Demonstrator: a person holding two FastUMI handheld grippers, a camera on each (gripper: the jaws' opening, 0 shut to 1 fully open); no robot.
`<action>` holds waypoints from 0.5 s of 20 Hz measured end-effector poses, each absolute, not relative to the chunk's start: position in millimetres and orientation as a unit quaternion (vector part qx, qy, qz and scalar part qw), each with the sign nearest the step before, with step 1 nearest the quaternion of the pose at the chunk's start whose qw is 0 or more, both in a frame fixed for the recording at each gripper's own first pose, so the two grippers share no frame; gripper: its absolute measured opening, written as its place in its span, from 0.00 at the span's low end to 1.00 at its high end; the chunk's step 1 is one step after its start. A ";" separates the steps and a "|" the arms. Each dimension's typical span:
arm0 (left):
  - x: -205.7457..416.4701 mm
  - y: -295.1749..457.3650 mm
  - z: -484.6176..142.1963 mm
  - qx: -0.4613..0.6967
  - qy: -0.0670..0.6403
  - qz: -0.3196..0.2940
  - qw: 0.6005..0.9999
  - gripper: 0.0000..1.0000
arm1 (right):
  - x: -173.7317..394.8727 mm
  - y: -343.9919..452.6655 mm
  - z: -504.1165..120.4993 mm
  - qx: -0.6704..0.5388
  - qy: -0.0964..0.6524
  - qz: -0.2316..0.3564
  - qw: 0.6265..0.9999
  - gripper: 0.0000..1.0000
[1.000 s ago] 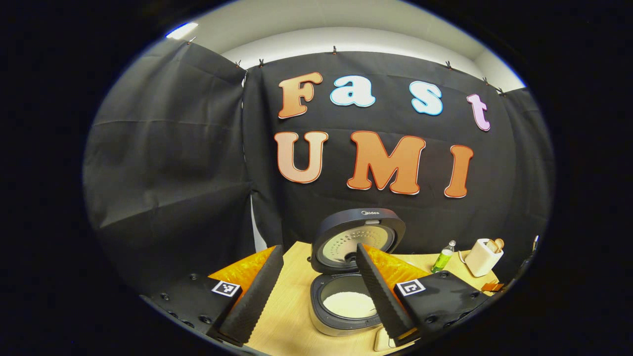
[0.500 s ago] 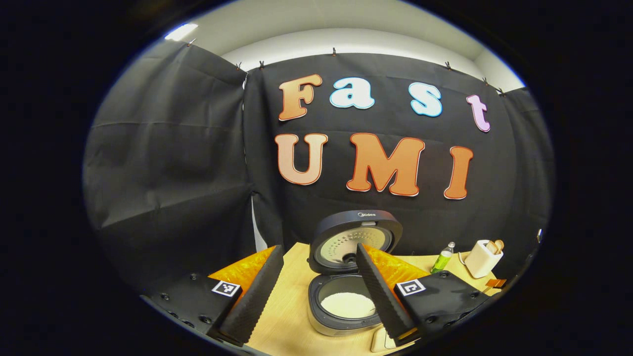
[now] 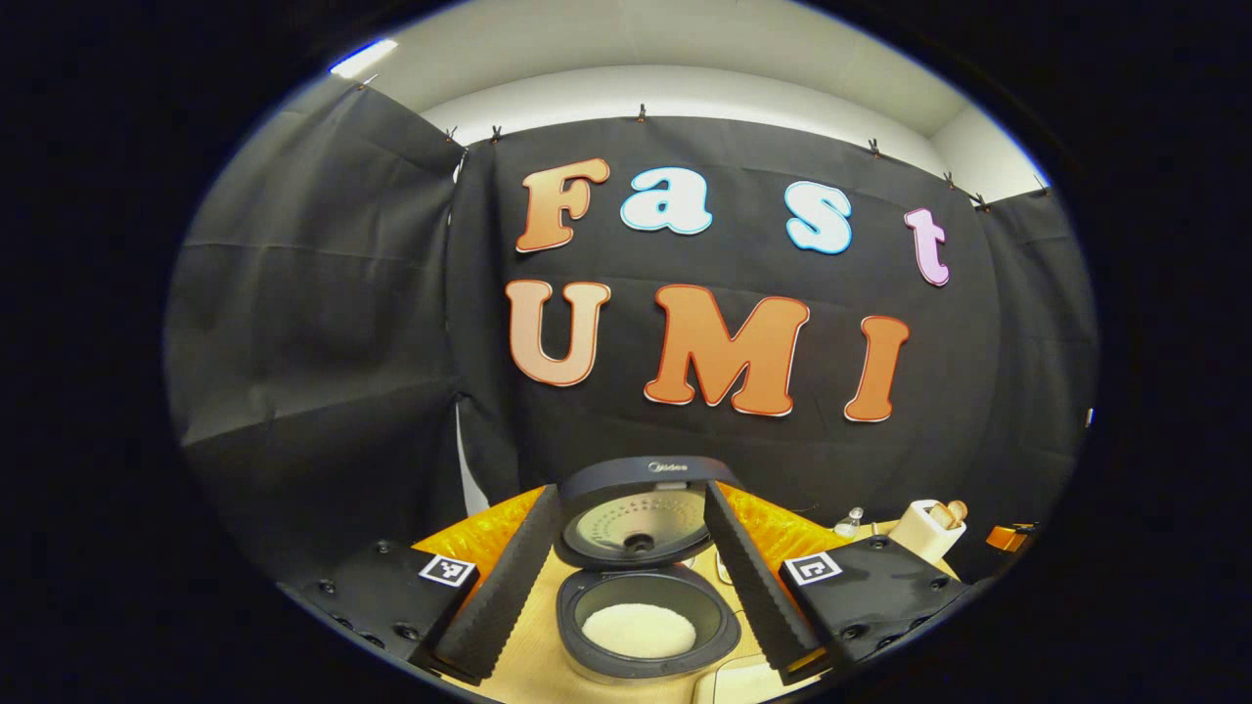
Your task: Close the left gripper, press the button to open the rice cooker; take a wooden spoon from the chopstick holder with the right hand, scoop a spoonful of rice and pour it into the rice cooker, then put the wooden spoon back into the chopstick holder.
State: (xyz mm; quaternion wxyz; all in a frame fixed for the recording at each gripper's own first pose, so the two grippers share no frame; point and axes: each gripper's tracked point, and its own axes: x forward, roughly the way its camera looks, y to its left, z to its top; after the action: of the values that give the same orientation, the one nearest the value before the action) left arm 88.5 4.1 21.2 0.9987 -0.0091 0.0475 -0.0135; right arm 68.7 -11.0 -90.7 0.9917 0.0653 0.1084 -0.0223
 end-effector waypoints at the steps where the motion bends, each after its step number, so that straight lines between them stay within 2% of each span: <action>1: 99.1 -2.0 29.7 -0.014 0.045 -0.018 0.999 0.96 | 61.1 -11.8 -81.2 0.061 0.103 -0.020 0.993 0.94; 5: 148.0 -33.5 56.9 -0.027 0.048 -0.048 0.997 0.99 | 52.6 -6.3 -67.1 0.044 0.088 -0.017 0.995 0.94; 10: 213.4 -42.7 51.4 0.002 0.078 -0.042 0.996 0.97 | 44.1 -9.0 -66.8 0.031 0.087 -0.023 0.995 0.95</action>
State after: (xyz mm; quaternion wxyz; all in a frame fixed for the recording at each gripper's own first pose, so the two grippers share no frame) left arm 213.4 -42.7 51.4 0.9961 0.0020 0.0777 -0.0420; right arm 44.1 -9.0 -66.8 0.9954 0.0313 0.0875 -0.0228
